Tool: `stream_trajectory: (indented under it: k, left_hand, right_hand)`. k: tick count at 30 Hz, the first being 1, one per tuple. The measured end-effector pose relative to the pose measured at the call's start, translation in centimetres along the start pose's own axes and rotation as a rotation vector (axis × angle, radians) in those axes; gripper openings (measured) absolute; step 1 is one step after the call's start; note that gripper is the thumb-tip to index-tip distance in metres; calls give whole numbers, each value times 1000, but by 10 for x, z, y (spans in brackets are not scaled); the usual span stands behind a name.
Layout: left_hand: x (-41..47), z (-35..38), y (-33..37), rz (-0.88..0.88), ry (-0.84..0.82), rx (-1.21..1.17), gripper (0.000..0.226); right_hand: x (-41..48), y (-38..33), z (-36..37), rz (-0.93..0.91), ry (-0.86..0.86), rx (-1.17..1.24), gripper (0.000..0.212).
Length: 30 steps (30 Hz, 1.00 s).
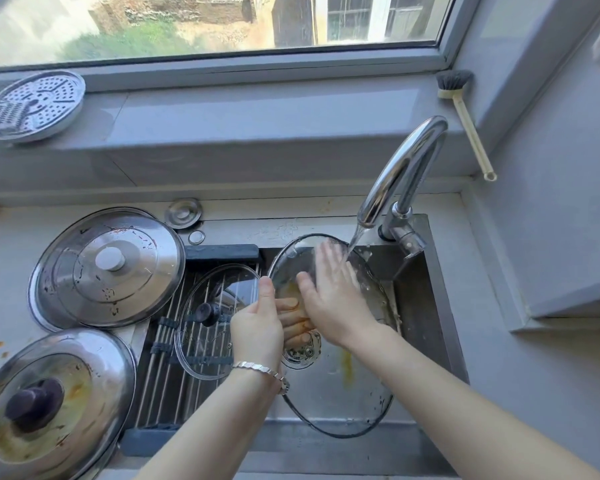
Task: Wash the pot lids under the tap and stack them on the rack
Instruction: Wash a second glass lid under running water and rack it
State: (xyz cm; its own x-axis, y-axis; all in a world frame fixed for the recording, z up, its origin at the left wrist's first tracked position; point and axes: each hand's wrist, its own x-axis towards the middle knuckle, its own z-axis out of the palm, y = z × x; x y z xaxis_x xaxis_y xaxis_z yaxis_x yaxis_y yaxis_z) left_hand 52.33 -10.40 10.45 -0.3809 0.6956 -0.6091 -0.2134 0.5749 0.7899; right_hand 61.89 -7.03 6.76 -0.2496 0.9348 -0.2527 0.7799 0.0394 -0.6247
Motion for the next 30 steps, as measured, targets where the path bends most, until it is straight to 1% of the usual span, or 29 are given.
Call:
stream_trajectory:
  k: [2,3,4,6,7,8,10,11,12,13,14,16,17,19,22,24,25,26,28,29,30]
  left_hand:
    - [2,-1,0,32,49,62,53]
    - [2,-2,1,33,52,67,52]
    - [2,-2,1,18,37,44,52]
    - [0,-2,0,-13,-7,1,52]
    - [0,-2,-1,-10,-6,1,51]
    - [0,-3,-1,4,12,5,51]
    - [2,-5,-1,37,65,31,50]
    - [2,-6,-1,40,74,30,50]
    - [2,-7,0,30,65,11,50]
    - [1,-7,1,21,49,-2,50]
    - [0,-8,1,18,33,-6,52]
    - [-1,-11,0,25,26,-10,53]
    - [-1,-13,0,32,28,-12,53]
    - [-2,-15,1,34,30,-17,52]
    - [-1,-19,-4,-25,31,-66,52]
    - [0,-22,-11,-82,33,-126,52]
    - [1,-23,-14,-104,36,-150,52]
    - [2,-24,-17,-120,45,-170,53]
    - [7,-23,-19,-134,82,-208,54]
    - [10,-22,-19,-132,105,-228,54]
    - [13,-21,-19,-126,121,-245,53]
  right_hand:
    - [-13,-11,7,-228,-44,-49,69]
    - [-12,-11,9,-277,-49,-45,72]
    - [-7,-8,7,-224,-35,-18,70]
    - [7,-2,3,41,24,72,61]
    - [9,-2,3,100,38,84,59]
    - [6,-6,6,65,31,58,59]
    - [-4,-21,12,-150,-26,-33,63]
    - [-6,-23,14,-226,-36,-63,67]
    - [-2,-17,14,-237,-29,-75,70]
    - [5,-7,14,-173,-9,-48,70]
    - [14,6,13,-48,16,27,67]
    - [28,34,8,217,28,245,61]
    - [28,46,8,293,7,333,58]
    - [22,62,12,312,-25,439,54]
    - [8,76,14,280,2,645,48]
    - [-1,85,16,270,32,703,43]
    - [-6,89,18,254,40,637,42]
    - [-12,92,21,222,32,517,44]
    - [-30,90,35,119,-4,262,57]
    - [-38,85,43,61,-26,195,60]
    - [-45,80,48,27,-48,182,58]
